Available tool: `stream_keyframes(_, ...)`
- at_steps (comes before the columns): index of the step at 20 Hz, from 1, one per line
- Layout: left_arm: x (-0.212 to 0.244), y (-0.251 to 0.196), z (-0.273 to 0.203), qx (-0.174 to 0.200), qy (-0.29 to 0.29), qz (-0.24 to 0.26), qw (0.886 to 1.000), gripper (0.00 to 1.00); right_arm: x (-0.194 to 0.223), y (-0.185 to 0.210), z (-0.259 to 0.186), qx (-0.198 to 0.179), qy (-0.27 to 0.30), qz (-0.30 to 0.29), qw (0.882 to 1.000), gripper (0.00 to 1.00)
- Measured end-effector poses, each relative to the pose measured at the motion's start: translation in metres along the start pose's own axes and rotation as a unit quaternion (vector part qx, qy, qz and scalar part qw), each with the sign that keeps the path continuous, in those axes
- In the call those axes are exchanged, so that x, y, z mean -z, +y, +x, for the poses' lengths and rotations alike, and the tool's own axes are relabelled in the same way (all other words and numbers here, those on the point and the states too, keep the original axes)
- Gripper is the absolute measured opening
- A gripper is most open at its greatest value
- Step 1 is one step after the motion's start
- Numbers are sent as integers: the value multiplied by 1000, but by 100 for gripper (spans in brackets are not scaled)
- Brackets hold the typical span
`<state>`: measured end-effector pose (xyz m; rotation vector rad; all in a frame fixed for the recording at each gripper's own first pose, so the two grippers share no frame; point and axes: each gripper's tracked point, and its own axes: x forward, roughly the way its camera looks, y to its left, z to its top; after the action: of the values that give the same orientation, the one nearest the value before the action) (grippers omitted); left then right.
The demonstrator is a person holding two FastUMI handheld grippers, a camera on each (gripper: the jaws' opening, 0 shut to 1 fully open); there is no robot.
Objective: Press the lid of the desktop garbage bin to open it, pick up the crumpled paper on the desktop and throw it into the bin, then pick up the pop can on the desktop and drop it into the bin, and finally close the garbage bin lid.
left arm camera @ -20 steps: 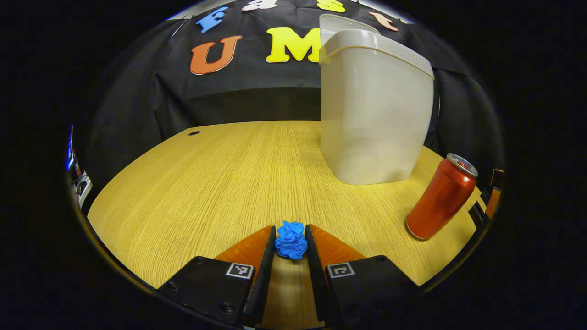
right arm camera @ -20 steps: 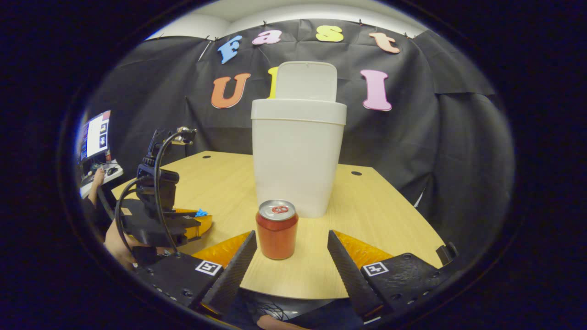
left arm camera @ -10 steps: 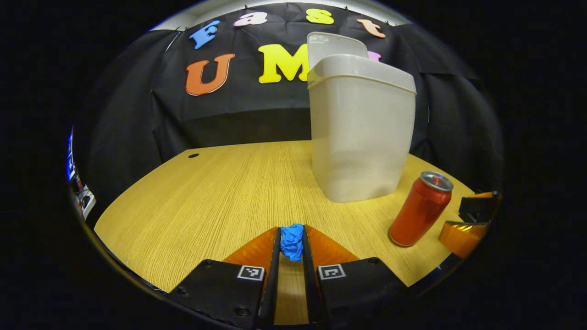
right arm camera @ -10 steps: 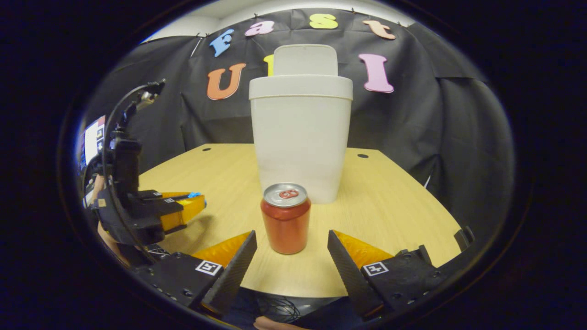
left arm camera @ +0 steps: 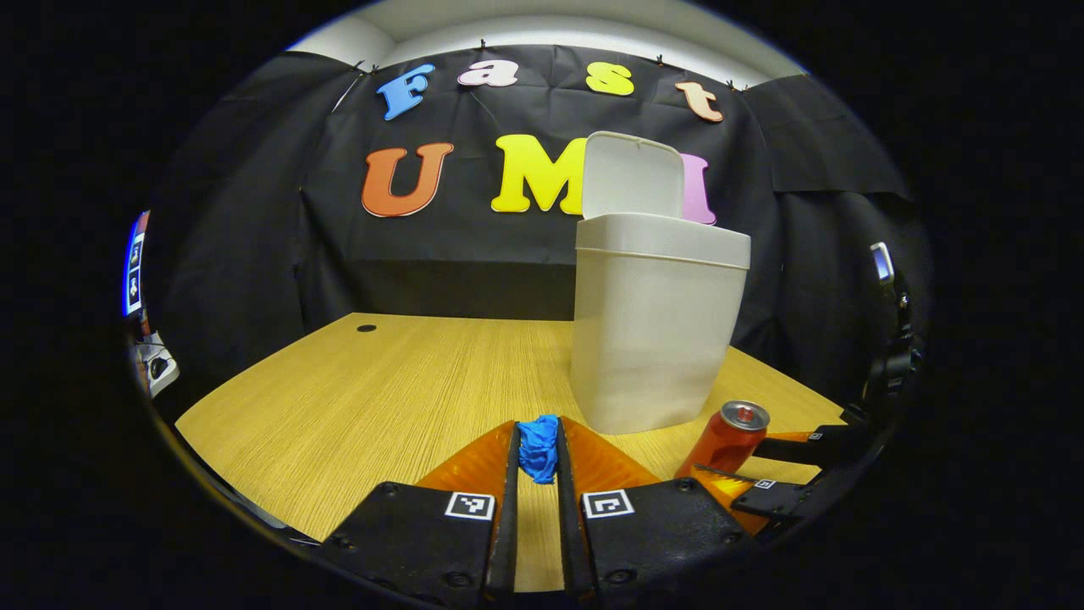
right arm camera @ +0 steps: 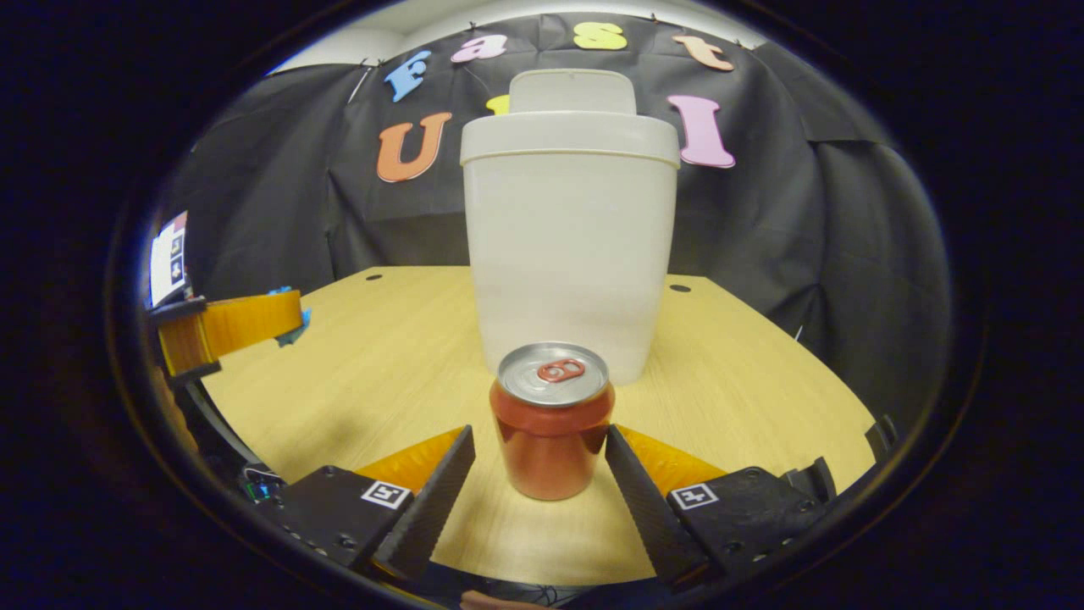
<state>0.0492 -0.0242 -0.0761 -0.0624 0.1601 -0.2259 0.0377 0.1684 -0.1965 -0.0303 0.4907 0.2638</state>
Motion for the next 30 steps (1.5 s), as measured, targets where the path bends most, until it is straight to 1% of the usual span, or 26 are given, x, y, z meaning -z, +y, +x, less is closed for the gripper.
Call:
stream_keyframes(1,-6,-2,-5,1,-6,0,1000,23,-2,-1,3,4,-4,0,1000,91)
stream_keyframes(3,-11,-3,-11,-2,-15,7,1000,22,-4,0,6,-2,-5,11,1000,80)
stream_keyframes(5,-16,0,-15,-7,-21,12,1000,22,-9,2,2,-10,-11,23,1000,80)
stream_keyframes(6,-18,3,-17,-11,-26,12,1000,22,-15,2,-3,-13,-20,25,999,77)
stream_keyframes(8,-21,4,-18,-14,-31,7,999,22,-33,-5,-13,-7,-46,20,999,77)
stream_keyframes(10,-21,-3,-15,-4,-24,-8,1000,22,-47,-13,-23,0,-67,11,998,77)
stream_keyframes(11,-23,-5,-16,-6,-24,-7,1000,22,-55,-17,-28,0,-76,10,997,77)
stream_keyframes(13,-29,-1,-21,-20,-33,14,999,22,-71,-29,-40,3,-90,16,996,77)
stream_keyframes(16,-40,-4,-28,-24,-52,18,998,22,-95,-51,-61,6,-110,35,993,78)
stream_keyframes(18,-46,-8,-33,-25,-61,25,998,22,-111,-69,-78,10,-131,37,991,77)
stream_keyframes(19,-51,-12,-36,-19,-68,18,997,22,-119,-87,-87,25,-144,37,989,78)
stream_keyframes(21,-59,-27,-36,3,-71,-11,997,22,-130,-124,-103,60,-167,45,983,77)
stream_keyframes(22,-62,-33,-38,11,-70,-23,997,22,-131,-131,-108,63,-169,49,982,77)
stream_keyframes(23,-69,-40,-38,17,-70,-29,997,22,-134,-136,-113,59,-171,54,982,77)
stream_keyframes(24,-77,-45,-38,16,-71,-26,997,19,-138,-142,-119,57,-177,60,981,77)
stream_keyframes(25,-84,-48,-37,14,-72,-21,997,22,-141,-147,-124,57,-181,63,980,77)
stream_keyframes(26,-90,-52,-37,12,-76,-18,997,22,-141,-149,-125,56,-182,61,980,77)
stream_keyframes(29,-105,-57,-30,0,-80,-14,997,23,-135,-140,-123,36,-171,50,983,78)
stream_keyframes(30,-110,-59,-30,-4,-82,-10,997,23,-133,-139,-123,34,-169,46,984,77)
